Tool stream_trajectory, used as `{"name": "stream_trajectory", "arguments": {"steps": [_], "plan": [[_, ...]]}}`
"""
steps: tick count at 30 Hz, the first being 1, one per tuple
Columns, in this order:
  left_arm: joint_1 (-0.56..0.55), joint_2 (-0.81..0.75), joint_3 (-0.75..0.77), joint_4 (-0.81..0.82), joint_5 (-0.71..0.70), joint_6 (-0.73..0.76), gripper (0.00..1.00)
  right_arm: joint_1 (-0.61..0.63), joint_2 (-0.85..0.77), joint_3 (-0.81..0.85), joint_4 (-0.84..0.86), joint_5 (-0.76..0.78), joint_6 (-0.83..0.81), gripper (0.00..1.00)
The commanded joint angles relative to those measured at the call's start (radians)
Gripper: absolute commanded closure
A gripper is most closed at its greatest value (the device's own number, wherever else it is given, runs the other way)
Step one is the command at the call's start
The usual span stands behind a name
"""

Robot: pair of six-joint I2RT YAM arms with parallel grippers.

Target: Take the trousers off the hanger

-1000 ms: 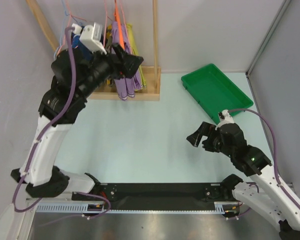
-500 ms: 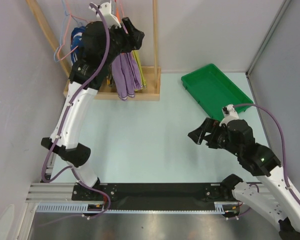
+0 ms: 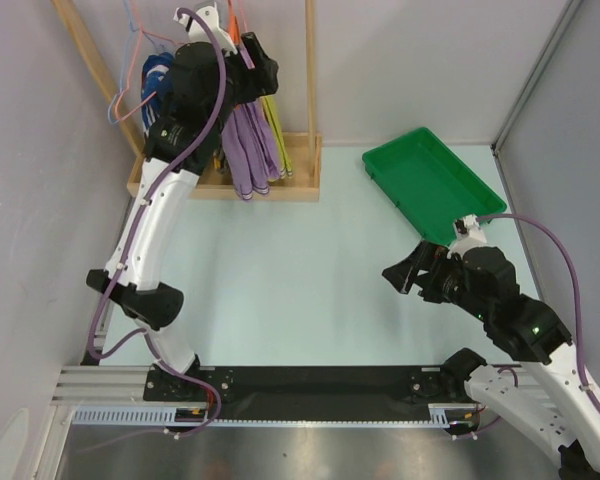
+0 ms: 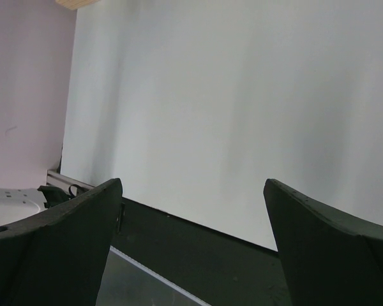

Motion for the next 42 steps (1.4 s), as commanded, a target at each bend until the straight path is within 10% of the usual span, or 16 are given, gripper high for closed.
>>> {"name": "stream_trajectory", "arguments": {"steps": [1, 15, 42], "plan": [[0.045, 0.047, 0.033, -0.021, -0.018, 0.010, 0.19, -0.001, -0.017, 0.045, 0.001, 0.017, 0.007, 0.00], [0.082, 0.116, 0.068, -0.029, -0.004, 0.016, 0.23, -0.003, -0.034, 0.039, 0.016, 0.016, 0.018, 0.00], [0.159, 0.186, 0.097, 0.144, 0.163, -0.096, 0.84, -0.004, -0.042, 0.062, -0.008, 0.068, 0.009, 0.00]]}}
